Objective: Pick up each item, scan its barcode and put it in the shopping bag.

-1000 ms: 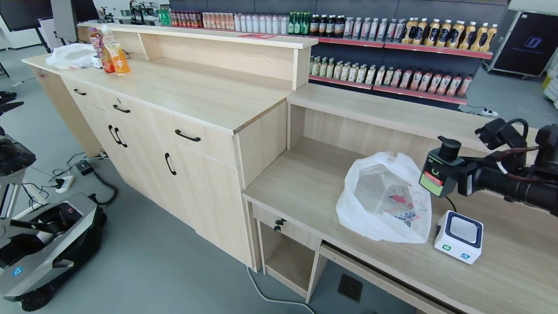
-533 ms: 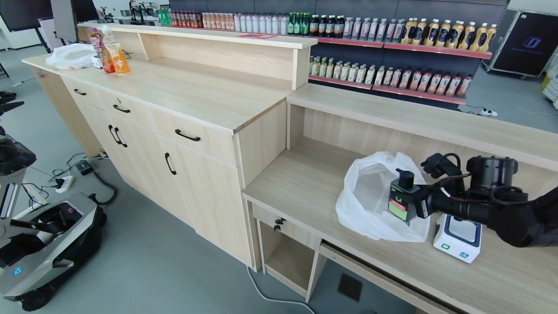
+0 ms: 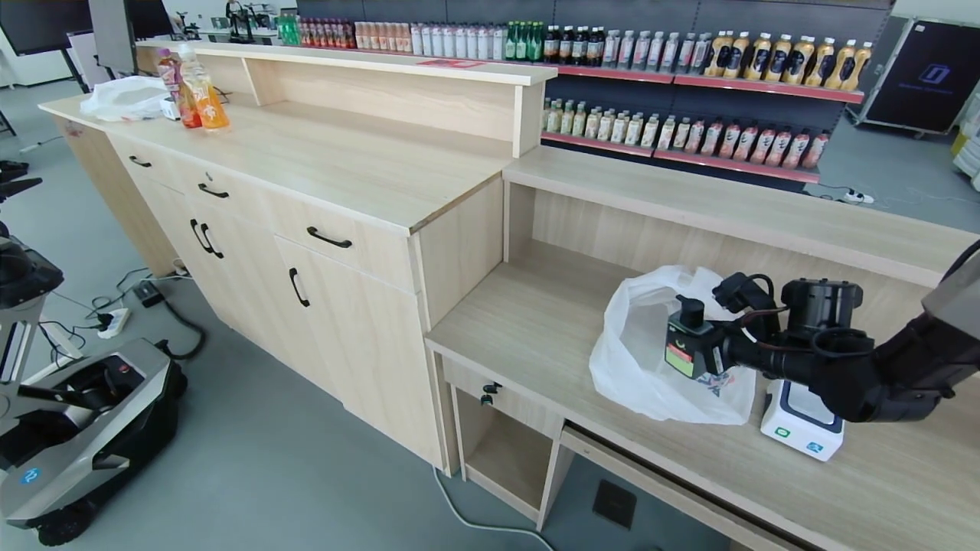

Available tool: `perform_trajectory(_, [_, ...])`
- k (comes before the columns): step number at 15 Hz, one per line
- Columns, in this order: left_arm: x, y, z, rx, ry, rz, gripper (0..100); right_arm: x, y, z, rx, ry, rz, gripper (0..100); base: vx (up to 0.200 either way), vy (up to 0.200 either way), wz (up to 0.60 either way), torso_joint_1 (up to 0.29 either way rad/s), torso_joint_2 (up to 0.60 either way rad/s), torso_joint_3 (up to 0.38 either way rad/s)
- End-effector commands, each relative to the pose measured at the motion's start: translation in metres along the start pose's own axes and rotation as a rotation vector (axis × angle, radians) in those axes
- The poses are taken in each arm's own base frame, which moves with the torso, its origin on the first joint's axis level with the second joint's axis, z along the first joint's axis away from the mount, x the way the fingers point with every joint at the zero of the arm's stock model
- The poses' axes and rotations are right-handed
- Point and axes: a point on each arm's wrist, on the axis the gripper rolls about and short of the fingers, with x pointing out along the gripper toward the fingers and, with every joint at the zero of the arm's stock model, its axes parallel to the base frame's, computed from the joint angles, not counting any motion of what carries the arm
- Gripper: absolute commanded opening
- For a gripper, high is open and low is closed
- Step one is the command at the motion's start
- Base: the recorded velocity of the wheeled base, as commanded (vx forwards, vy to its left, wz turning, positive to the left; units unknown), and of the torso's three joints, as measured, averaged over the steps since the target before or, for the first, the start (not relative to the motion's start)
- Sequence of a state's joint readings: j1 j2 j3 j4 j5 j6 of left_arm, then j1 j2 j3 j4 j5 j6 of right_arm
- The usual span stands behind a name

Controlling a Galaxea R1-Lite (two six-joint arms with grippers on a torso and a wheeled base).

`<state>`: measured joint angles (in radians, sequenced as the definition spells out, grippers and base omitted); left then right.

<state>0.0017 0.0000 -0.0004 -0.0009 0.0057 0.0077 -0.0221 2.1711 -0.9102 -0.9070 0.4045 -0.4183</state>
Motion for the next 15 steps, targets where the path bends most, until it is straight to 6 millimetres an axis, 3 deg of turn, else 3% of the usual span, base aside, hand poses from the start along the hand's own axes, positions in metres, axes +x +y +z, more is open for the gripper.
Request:
perform_trajectory(1, [0.0,0.0,0.0,0.0,0.0,0.0,100,0.02,-0.002,-0.011,0.003,0.008,0.011,0,0.0,0.0,0.0,0.0,0.0,0.0])
perform_trajectory(7, [0.0,0.0,0.0,0.0,-0.002,0.0,100,0.047,0.004,-0.03,0.011,0.026,0.038,0,0.0,0.0,0.0,0.0,0.0,0.0])
perform_trajectory(15, [0.0,0.0,0.0,0.0,0.0,0.0,100,0.064,0.002,-0.042,0.038,0.03,0.037,0,0.0,0.0,0.0,0.0,0.0,0.0])
